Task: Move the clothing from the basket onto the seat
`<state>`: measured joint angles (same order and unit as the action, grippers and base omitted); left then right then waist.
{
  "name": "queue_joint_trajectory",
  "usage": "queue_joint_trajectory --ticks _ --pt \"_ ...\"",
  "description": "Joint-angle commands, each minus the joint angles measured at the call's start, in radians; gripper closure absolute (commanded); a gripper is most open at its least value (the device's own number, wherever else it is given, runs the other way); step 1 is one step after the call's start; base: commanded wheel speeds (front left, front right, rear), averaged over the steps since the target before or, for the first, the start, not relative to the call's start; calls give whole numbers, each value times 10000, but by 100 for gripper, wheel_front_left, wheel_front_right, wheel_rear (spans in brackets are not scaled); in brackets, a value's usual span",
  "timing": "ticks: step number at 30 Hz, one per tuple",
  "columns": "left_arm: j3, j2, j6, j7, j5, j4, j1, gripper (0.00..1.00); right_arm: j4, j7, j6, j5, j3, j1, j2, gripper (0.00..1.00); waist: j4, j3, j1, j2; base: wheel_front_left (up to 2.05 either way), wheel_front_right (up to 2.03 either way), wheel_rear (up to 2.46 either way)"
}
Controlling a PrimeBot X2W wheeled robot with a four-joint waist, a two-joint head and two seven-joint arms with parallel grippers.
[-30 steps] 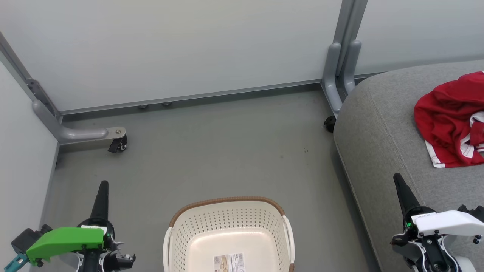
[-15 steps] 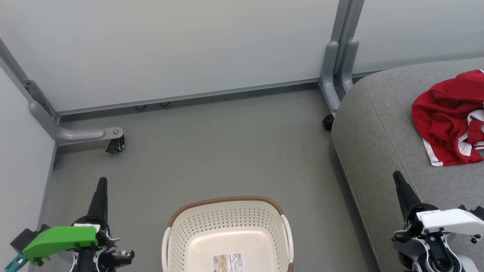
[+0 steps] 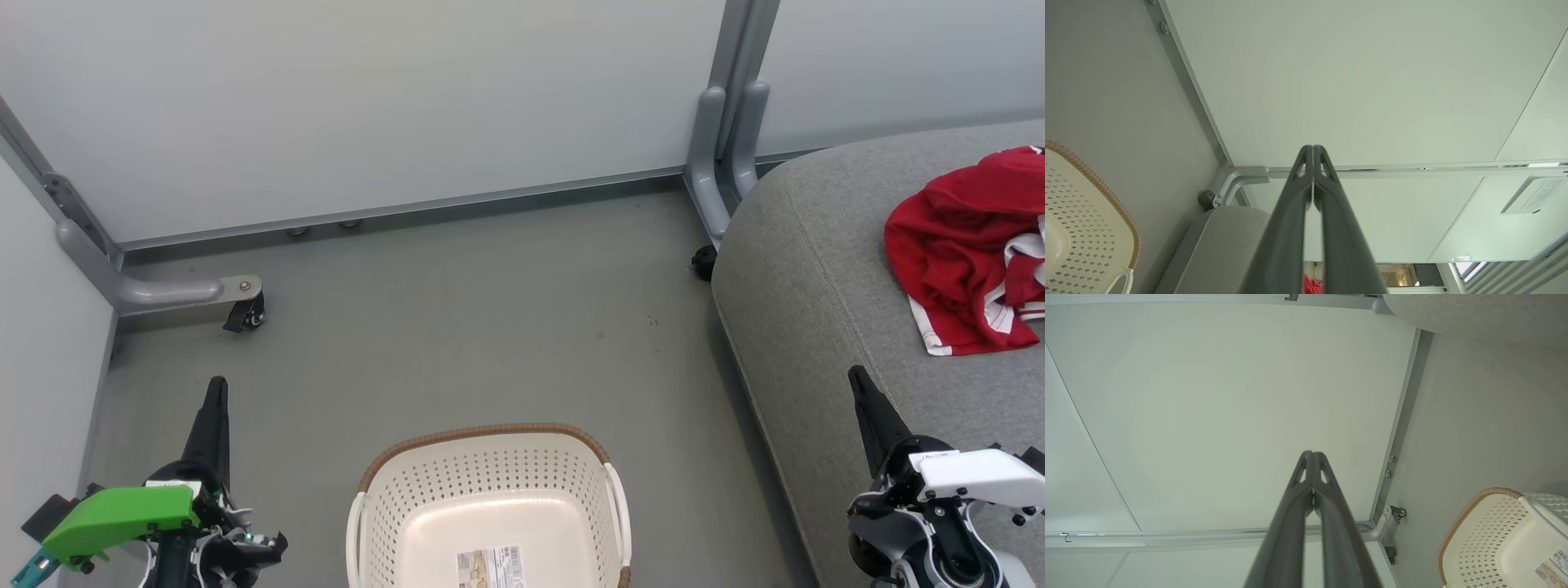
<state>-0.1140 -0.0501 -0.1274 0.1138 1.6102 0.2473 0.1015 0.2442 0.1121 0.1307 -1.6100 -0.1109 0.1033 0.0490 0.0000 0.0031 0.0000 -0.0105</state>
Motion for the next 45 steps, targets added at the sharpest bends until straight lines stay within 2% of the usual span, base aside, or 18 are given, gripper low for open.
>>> queue_joint_trajectory --ticks 1,45 --pt "-28 -1 -70 44 37 -28 130 100 27 32 0 -59 -37 102 56 100 0 0 0 105 0 0 0" --pt "-24 -1 -70 41 40 -28 125 100 25 49 0 -42 -49 99 42 100 0 0 0 105 0 0 0"
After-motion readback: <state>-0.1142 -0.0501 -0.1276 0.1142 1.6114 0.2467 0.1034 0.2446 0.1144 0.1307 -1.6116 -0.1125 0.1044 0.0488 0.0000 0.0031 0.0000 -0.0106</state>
